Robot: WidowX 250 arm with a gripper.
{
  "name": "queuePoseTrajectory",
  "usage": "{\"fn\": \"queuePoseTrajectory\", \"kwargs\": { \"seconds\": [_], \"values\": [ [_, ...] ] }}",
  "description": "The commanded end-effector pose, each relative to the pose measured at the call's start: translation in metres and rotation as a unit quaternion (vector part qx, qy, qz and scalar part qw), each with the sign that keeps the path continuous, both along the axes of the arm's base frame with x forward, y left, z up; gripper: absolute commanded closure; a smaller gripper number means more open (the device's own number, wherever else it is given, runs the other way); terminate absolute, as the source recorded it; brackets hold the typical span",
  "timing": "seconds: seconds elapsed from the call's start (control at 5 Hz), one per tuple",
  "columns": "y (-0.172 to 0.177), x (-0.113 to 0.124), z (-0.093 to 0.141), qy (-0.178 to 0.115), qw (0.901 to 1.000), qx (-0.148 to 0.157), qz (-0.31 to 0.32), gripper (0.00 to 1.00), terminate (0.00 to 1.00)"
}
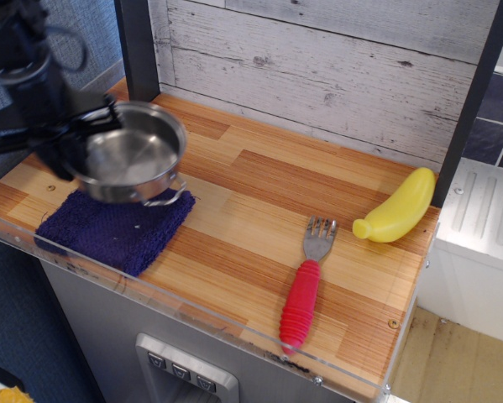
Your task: Place the silver pot on the blue cloth.
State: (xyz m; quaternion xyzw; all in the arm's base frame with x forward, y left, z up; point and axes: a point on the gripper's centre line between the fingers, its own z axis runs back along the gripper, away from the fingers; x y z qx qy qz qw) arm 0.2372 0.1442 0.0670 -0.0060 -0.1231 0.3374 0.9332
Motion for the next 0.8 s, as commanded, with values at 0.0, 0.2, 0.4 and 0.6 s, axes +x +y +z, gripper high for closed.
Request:
{"fn": "queuePoseTrajectory", "kwargs": {
  "seconds": [0.0,0.2,0.4,0.6],
  "values": [
    [0.006,-0.019,-0.015,0.021,0.9989,0.042,-0.005,1.0,0.0],
    [0.01,-0.02,-0.027,0.038,0.9985,0.038,-0.007,1.0,0.0],
    [0.008,-0.018,-0.033,0.043,0.9986,0.031,-0.008,1.0,0.0],
    [0.01,-0.015,-0.033,0.049,0.9983,0.033,0.005,1.0,0.0]
  ]
}}
